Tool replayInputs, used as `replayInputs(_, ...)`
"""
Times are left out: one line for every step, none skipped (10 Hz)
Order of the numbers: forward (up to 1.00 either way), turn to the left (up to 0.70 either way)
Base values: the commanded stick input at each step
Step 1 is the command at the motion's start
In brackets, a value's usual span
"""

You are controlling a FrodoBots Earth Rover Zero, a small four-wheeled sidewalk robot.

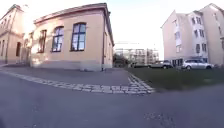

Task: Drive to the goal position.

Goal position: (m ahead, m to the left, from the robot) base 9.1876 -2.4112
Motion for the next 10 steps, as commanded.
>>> replayInputs(0.5,0.0)
replayInputs(0.5,0.0)
replayInputs(0.5,0.0)
replayInputs(0.5,0.0)
replayInputs(0.5,0.0)
replayInputs(0.5,0.0)
replayInputs(0.5,0.0)
replayInputs(0.5,0.0)
replayInputs(0.5,0.0)
replayInputs(0.5,0.0)
